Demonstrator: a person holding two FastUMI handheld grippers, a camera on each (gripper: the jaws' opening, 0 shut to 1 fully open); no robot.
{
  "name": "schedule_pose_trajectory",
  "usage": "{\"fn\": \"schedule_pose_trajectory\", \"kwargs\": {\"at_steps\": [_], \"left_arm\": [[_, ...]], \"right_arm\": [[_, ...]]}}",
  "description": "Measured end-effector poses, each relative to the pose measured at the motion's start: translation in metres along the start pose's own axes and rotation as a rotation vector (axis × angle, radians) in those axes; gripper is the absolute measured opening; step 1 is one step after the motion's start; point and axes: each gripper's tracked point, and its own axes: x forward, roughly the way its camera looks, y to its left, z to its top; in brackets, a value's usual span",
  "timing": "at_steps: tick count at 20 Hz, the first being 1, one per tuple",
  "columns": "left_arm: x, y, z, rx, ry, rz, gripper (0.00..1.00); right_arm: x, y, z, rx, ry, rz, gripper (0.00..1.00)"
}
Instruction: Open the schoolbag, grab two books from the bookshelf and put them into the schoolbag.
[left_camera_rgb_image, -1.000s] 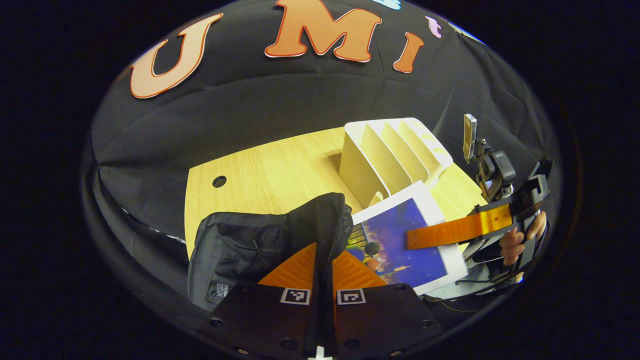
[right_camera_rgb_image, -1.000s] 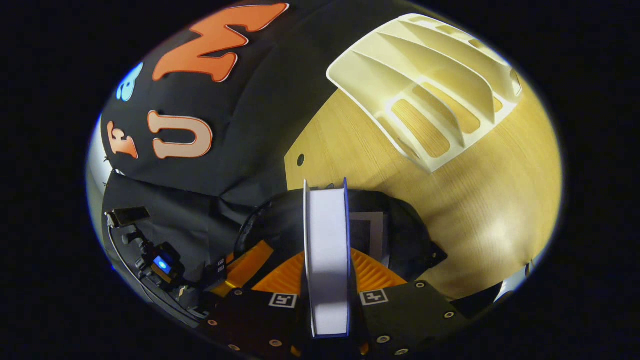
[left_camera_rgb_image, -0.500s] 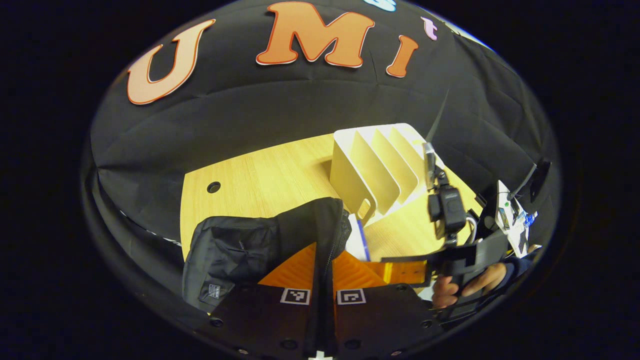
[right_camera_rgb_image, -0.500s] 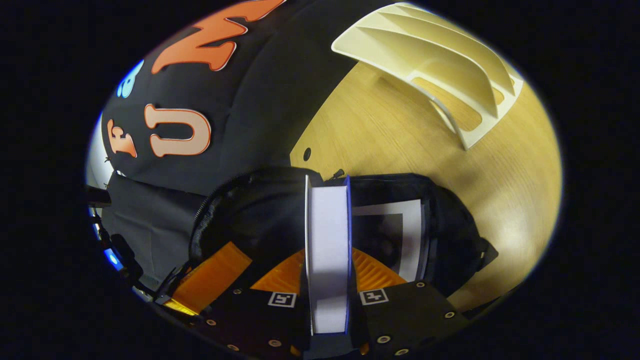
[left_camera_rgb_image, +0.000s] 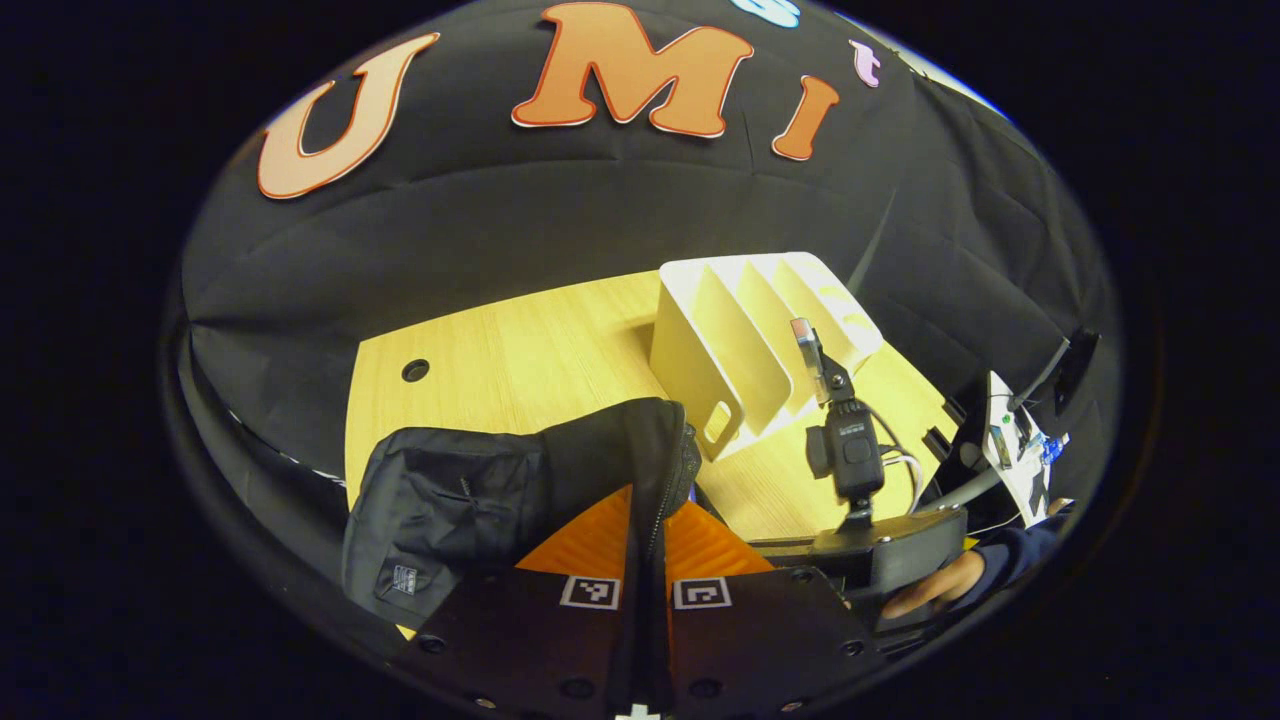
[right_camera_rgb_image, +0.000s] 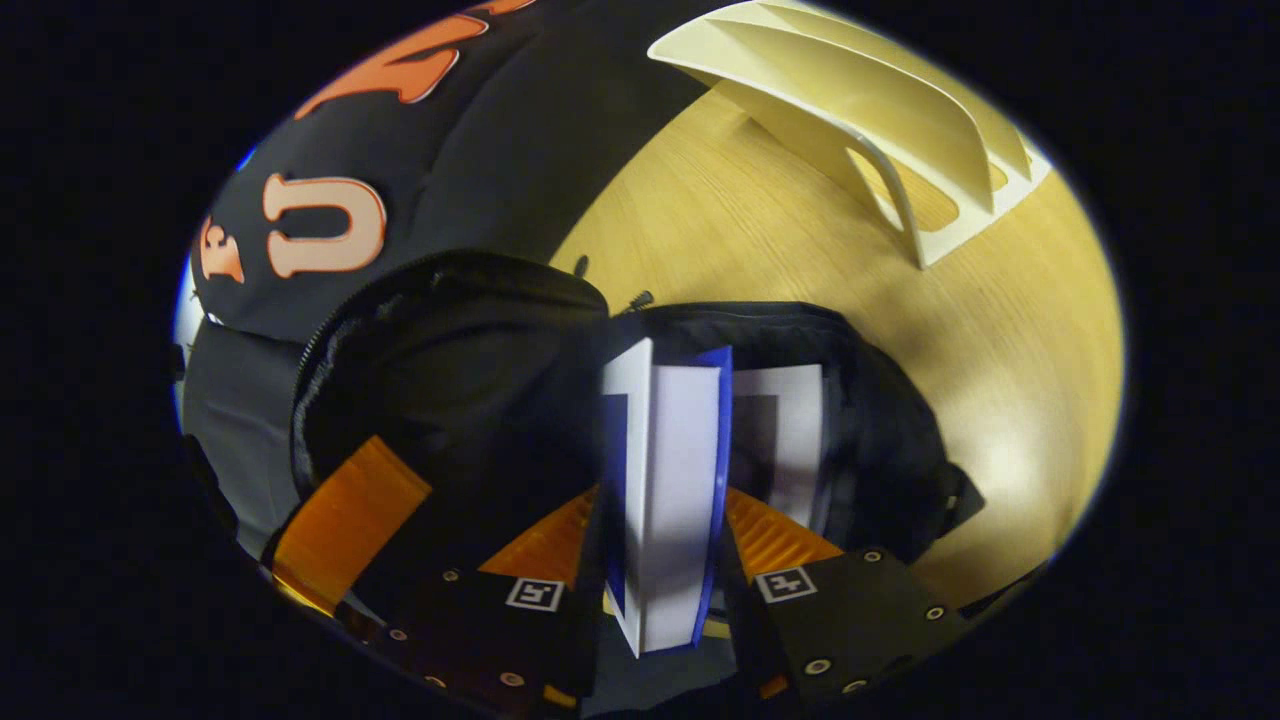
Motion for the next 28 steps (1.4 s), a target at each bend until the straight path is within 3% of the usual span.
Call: {"fn": "schedule_pose_trajectory", "kwargs": {"at_steps": [4,7,10,12,15,16,18,21,24,28], "left_arm": [[0.006,-0.005,-0.006,-0.011,-0.004,0.045,0.06],[0.012,-0.012,-0.013,0.0,0.003,0.108,0.07],[0.017,-0.027,-0.019,-0.03,0.014,0.13,0.12],[0.021,-0.041,-0.024,-0.044,0.027,0.121,0.19],[0.024,-0.072,-0.017,-0.031,0.008,0.101,0.61],[0.026,-0.08,-0.015,-0.023,0.002,0.104,0.65],[0.03,-0.096,-0.008,-0.016,-0.014,0.113,0.82],[0.034,-0.121,0.013,-0.013,-0.068,0.131,0.9],[0.041,-0.154,0.028,0.006,-0.079,0.135,0.9],[0.042,-0.194,0.056,0.011,-0.175,0.174,0.92]], "right_arm": [[-0.015,-0.016,0.007,-0.204,0.003,-0.095,0.64],[-0.033,-0.022,0.019,-0.284,0.001,-0.105,0.7],[-0.061,-0.037,0.036,-0.4,-0.043,-0.143,0.81],[-0.08,-0.046,0.051,-0.444,-0.077,-0.164,0.85],[-0.109,-0.065,0.077,-0.484,-0.127,-0.203,0.88],[-0.118,-0.073,0.086,-0.497,-0.145,-0.219,0.9],[-0.136,-0.085,0.104,-0.507,-0.182,-0.236,0.93],[-0.172,-0.102,0.135,-0.533,-0.259,-0.261,0.96],[-0.209,-0.126,0.172,-0.593,-0.365,-0.343,0.96],[-0.256,-0.14,0.208,-0.668,-0.471,-0.371,0.96]]}}
